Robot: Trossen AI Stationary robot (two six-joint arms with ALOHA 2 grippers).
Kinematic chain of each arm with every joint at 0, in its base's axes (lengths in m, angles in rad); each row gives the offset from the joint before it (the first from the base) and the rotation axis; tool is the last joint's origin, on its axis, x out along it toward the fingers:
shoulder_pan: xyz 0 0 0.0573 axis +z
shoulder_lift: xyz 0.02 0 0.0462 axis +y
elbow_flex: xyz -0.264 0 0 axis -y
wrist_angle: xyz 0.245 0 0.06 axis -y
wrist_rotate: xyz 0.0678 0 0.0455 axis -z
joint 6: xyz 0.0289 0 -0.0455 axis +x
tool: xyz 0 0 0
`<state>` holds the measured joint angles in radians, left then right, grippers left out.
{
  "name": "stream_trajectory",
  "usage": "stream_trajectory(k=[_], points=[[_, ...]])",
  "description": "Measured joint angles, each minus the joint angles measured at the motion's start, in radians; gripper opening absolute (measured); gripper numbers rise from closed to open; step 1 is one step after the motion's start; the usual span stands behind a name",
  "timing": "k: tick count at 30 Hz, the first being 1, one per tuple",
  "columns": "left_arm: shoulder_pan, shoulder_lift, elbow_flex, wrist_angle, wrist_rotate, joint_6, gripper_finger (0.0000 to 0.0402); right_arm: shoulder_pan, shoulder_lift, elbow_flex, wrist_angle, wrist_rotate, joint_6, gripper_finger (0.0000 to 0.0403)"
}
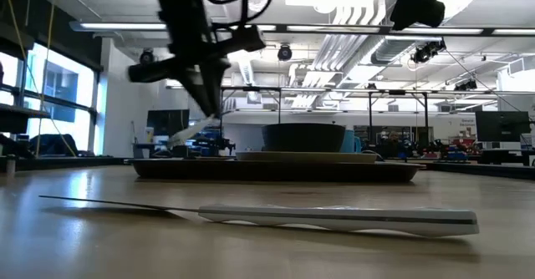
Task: Set up tray
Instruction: Put the blue fork on the gray napkin to the right of the blue spoon
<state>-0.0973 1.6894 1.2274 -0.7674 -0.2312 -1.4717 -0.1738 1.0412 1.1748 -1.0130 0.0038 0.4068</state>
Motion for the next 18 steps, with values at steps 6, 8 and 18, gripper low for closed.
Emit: stream_trajectory(k=[6,8,18], points=[[0.221,-0.003,0.063,-0.046,0.009,0.213,0.0045,0.023,0.000,0.000,0.000,0.006,0.012,0.0119],[0.290,-0.003,0.063,-0.049,0.030,0.255,0.0042,0.035,0.000,0.000,0.000,0.006,0.012,0.0119],[0.534,-0.003,0.054,-0.053,0.098,0.425,0.0049,0.068,0.000,0.000,0.000,0.110,0.012,0.0119]])
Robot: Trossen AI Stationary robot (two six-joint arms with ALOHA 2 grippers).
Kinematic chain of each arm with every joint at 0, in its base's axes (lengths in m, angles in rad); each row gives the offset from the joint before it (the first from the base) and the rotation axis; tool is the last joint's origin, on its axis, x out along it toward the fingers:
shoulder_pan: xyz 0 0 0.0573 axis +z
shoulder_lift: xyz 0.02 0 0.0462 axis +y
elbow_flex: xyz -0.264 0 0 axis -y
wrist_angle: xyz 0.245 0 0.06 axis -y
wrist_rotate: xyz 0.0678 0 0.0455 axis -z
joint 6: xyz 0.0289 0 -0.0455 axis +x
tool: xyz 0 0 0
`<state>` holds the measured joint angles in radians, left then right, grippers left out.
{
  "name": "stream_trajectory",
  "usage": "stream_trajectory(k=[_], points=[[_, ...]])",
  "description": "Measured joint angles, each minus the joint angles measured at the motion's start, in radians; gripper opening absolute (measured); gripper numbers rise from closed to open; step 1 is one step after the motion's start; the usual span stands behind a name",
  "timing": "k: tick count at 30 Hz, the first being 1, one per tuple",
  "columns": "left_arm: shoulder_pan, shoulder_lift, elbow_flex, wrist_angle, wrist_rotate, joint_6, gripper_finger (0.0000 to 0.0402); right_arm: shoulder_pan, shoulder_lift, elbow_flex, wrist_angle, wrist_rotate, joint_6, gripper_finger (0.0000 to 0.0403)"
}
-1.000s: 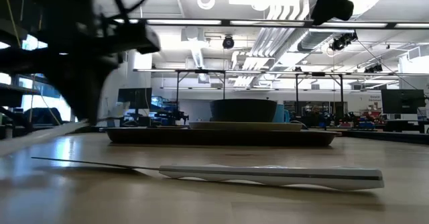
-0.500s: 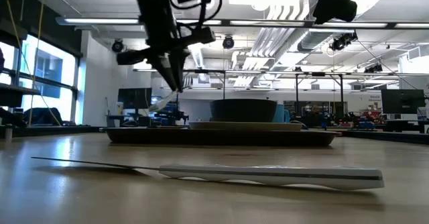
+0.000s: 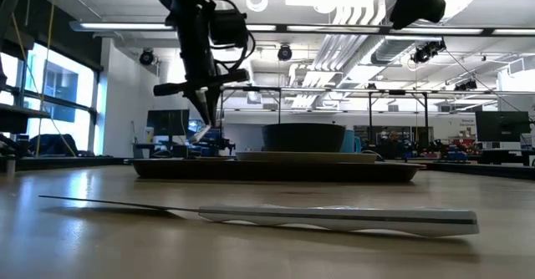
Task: Set up tray
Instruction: Put the blue fork on the gray napkin to the right of the blue spoon
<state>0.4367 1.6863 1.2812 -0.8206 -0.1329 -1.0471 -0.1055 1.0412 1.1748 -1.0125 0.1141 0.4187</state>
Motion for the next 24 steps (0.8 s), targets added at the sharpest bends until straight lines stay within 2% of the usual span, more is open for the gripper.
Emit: stream_trajectory(k=[3,7,14,24], points=[[0.026,0.013,0.001,0.002,0.001,0.053,0.0044,0.000,0.000,0.000,0.005,0.080,-0.015,0.0119],[0.029,0.060,-0.001,-0.010,0.048,0.081,0.0048,-0.001,0.000,0.000,0.033,0.130,-0.042,0.0119],[0.029,0.151,-0.001,-0.027,0.125,0.072,0.0052,-0.006,0.000,0.000,0.085,0.134,-0.053,0.0119],[0.043,0.153,-0.001,-0.027,0.116,0.021,0.0055,-0.006,0.000,0.000,0.083,0.134,-0.053,0.0119]])
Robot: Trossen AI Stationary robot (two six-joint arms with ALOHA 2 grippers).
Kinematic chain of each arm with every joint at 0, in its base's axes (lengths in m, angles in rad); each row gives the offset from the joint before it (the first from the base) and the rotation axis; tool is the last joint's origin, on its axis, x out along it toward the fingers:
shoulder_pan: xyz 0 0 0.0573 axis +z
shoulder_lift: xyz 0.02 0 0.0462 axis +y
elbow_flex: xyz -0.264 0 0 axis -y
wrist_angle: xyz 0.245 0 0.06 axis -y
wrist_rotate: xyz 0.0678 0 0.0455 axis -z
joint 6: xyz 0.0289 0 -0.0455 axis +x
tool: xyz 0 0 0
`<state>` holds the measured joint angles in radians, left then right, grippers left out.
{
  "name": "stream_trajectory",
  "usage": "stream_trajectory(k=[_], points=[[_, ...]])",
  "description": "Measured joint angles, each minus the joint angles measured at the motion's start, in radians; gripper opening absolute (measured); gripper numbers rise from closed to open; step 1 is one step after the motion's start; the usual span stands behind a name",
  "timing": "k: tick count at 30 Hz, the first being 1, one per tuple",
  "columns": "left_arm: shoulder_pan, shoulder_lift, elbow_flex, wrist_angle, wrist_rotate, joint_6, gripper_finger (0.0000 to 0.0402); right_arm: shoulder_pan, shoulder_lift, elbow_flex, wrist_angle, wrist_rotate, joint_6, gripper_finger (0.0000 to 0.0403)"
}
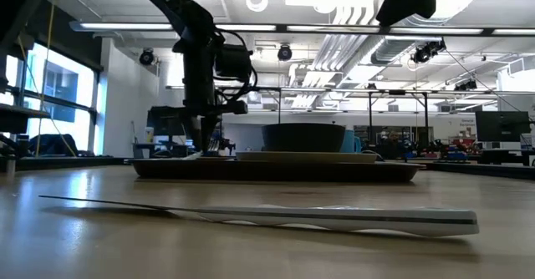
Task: Set up tray
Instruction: Put the blue fork on the gray napkin to the right of the blue spoon
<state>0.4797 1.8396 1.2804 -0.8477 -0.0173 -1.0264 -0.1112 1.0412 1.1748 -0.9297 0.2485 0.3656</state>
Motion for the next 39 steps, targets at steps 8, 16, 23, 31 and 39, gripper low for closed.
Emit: stream_trajectory(k=[8,16,23,31,39], points=[[0.022,0.015,0.001,-0.021,-0.010,0.010,0.0056,0.000,0.000,0.000,-0.001,-0.002,0.018,0.0119],[0.044,0.018,0.000,-0.016,0.010,0.001,0.0057,0.000,0.000,0.000,-0.002,-0.016,0.019,0.0119],[0.044,0.034,0.001,-0.019,0.039,0.001,0.0058,0.000,0.000,0.000,-0.002,-0.016,0.019,0.0119],[0.044,0.046,0.001,-0.011,0.079,-0.003,0.0058,0.000,0.000,0.000,-0.002,-0.015,0.036,0.0119],[0.044,0.046,0.001,-0.010,0.092,-0.002,0.0058,0.000,0.000,0.000,-0.002,-0.013,0.038,0.0119]])
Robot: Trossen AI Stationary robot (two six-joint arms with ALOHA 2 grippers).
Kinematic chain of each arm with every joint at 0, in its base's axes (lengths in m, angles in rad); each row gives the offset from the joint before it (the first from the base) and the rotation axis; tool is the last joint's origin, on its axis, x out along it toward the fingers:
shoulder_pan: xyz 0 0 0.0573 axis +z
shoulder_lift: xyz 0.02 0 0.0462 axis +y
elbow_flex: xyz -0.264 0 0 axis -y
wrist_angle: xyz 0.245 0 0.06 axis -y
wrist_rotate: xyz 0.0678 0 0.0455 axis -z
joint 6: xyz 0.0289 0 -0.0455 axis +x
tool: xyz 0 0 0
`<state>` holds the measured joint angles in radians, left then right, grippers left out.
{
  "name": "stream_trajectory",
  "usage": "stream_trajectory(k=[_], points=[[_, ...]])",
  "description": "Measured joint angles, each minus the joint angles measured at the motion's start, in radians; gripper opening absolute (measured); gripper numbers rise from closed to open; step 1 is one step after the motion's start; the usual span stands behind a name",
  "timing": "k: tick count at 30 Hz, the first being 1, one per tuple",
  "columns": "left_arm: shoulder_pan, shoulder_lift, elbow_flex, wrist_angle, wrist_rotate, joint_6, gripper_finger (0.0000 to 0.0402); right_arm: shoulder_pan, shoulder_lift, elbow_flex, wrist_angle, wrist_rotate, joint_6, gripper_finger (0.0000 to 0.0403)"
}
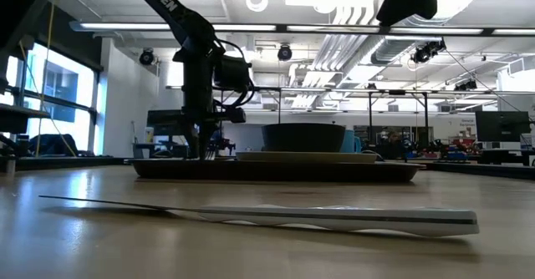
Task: Set up tray
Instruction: Put the blue fork on the gray napkin to the right of the blue spoon
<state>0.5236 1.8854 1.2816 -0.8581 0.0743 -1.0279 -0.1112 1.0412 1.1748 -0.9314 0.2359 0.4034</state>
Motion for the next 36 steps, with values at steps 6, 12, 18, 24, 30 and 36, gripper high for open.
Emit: stream_trajectory(k=[6,12,18,24,30,36], points=[[0.000,0.000,0.000,-0.008,0.003,-0.003,0.0058,0.000,0.000,0.000,0.000,0.000,0.000,0.0119],[0.000,0.000,0.000,-0.012,0.013,-0.025,0.0058,0.000,0.000,0.000,0.000,0.000,0.000,0.0119],[0.000,0.000,0.000,-0.010,0.024,-0.025,0.0059,0.000,0.000,0.000,0.000,-0.003,0.000,0.0119],[0.000,0.000,0.000,-0.013,0.030,-0.019,0.0098,0.000,0.000,0.000,0.000,-0.003,0.000,0.0119],[0.000,-0.001,0.000,-0.013,0.043,-0.001,0.0136,0.000,0.000,0.000,0.000,-0.003,0.000,0.0119],[0.000,-0.001,0.000,-0.013,0.042,0.000,0.0142,0.000,0.000,0.000,0.000,-0.003,0.000,0.0119]])
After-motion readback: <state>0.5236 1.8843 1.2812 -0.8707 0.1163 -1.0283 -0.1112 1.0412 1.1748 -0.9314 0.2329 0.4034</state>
